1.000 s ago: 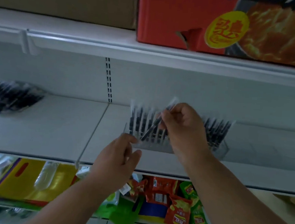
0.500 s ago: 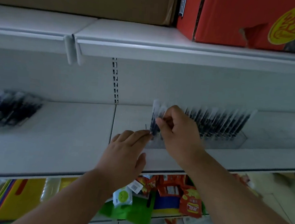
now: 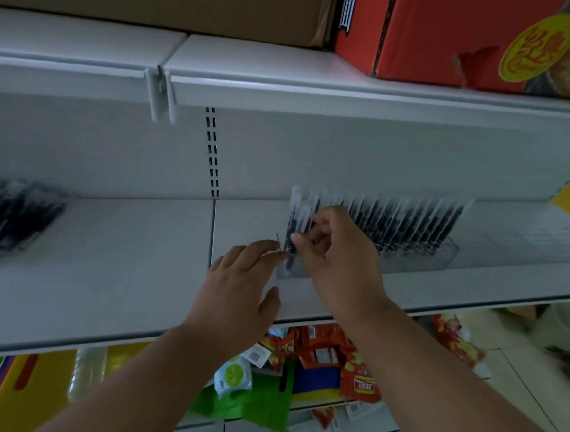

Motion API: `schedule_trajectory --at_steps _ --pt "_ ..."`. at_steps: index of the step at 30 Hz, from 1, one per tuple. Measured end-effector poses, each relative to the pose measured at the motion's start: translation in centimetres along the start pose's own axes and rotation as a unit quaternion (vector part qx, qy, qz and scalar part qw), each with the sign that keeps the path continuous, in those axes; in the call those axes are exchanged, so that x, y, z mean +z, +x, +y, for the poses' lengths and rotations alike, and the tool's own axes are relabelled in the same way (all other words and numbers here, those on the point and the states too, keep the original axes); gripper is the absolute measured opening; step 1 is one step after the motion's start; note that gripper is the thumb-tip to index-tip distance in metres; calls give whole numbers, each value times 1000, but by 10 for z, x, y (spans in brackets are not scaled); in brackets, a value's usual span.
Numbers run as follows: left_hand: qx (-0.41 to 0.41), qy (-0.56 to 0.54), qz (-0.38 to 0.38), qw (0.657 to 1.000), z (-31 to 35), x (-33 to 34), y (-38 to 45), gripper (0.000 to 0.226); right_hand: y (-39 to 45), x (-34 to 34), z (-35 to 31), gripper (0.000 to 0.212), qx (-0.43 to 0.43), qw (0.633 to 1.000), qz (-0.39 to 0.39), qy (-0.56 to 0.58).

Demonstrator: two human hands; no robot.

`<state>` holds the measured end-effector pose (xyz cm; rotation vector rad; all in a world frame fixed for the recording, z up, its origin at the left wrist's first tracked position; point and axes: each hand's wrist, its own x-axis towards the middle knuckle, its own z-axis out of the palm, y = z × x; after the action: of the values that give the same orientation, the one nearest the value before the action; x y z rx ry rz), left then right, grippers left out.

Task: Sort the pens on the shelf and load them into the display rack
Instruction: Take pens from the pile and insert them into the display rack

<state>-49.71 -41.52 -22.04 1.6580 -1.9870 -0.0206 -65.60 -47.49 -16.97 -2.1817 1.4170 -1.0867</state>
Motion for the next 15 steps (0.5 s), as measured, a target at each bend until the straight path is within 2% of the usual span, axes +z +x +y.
schedule_trajectory --at_steps 2,7,15 --pt "-16 -20 29 999 2 -1 -8 47 -4 -5 0 30 -37 999 13 0" --pt "-55 -14 43 997 11 -2 -28 38 -15 -14 -6 19 -139 989 34 -26" --pt "-178 69 39 981 29 -20 -94 31 -43 -12 -27 31 -189 977 -88 -38"
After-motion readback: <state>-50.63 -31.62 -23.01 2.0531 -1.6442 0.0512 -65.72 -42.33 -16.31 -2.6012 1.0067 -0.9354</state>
